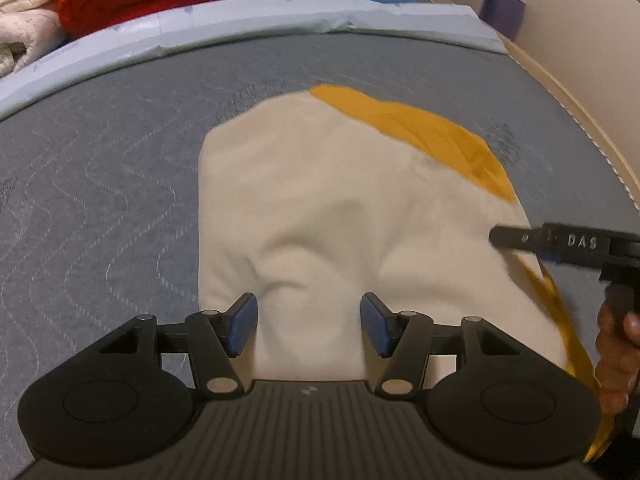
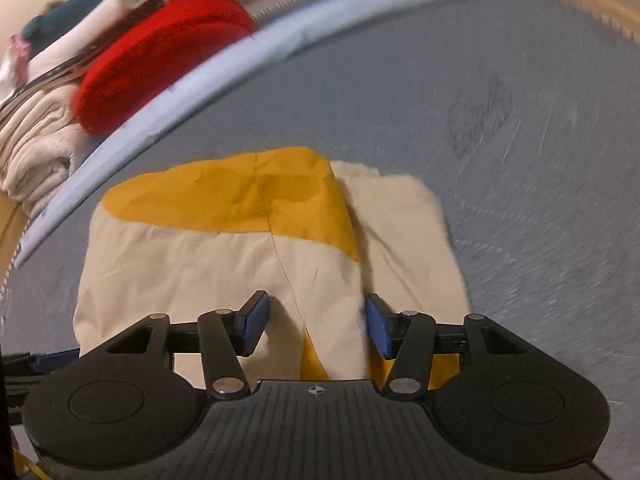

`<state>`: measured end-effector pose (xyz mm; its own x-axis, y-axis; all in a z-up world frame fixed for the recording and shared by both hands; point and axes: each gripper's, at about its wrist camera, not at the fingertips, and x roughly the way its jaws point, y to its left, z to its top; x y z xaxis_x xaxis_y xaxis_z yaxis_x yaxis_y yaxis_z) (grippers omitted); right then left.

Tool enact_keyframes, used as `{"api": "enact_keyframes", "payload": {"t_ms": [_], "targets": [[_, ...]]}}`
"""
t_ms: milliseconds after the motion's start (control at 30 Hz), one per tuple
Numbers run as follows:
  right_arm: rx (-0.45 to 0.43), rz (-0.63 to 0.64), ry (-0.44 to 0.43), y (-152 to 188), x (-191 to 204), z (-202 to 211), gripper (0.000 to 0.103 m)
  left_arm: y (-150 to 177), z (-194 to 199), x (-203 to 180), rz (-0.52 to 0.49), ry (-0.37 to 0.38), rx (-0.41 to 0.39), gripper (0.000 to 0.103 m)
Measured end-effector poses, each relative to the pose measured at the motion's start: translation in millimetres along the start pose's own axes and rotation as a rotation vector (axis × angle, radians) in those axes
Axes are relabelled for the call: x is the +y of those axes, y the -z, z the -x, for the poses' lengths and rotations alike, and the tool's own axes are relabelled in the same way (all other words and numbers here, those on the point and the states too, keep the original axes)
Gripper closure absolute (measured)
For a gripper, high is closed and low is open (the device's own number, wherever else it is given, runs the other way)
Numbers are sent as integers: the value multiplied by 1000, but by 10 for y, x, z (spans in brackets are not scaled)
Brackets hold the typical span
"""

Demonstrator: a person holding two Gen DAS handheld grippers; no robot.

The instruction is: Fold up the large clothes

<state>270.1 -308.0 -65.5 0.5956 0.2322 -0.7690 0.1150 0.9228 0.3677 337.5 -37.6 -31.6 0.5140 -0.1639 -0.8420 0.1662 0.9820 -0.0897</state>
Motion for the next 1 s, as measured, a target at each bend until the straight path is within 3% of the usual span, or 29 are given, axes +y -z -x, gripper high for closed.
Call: {"api": "enact_keyframes", "payload": {"t_ms": [33, 100, 133, 167, 300, 400, 567, 633, 700, 767, 867, 1000], "targets": [[-1, -10, -5, -18, -1, -36, 52, -37, -46, -8, 8, -9, -8, 40], [-21, -8, -19, -68, 17, -55, 71, -110, -153, -16, 23, -35, -31, 38], [-39, -4, -25, -92, 24, -42, 97, -155, -186, -24, 25, -49, -43, 38], [-59, -5, -40, -114, 32, -22, 101, -196, -228, -28, 30, -57, -52, 37], [-163, 25, 20, -158, 62, 133, 102, -336, -366, 9, 102, -30, -98, 34], [-92, -32, 76, -148, -45, -2, 102, -400, -415, -55, 77, -41, -161, 34], [-11, 21, 161, -86, -34, -201, 102, -392, -649, -80, 31, -49, -159, 31], [19, 7, 169, -45, -77, -259, 101, -375, -667, -112, -19, -39, -149, 22], [21, -12, 169, -61, -89, -261, 101, -346, -593, -196, -111, -55, -147, 21], [0, -28, 164, -114, -93, -215, 90, -333, -442, -221, -137, -60, -156, 21], [-69, 18, 197, -134, -25, -57, 75, -306, -186, -140, -108, 17, -137, 21], [-128, 63, 114, -121, -9, 260, 75, -114, 140, -129, -249, 177, -62, 22]]}}
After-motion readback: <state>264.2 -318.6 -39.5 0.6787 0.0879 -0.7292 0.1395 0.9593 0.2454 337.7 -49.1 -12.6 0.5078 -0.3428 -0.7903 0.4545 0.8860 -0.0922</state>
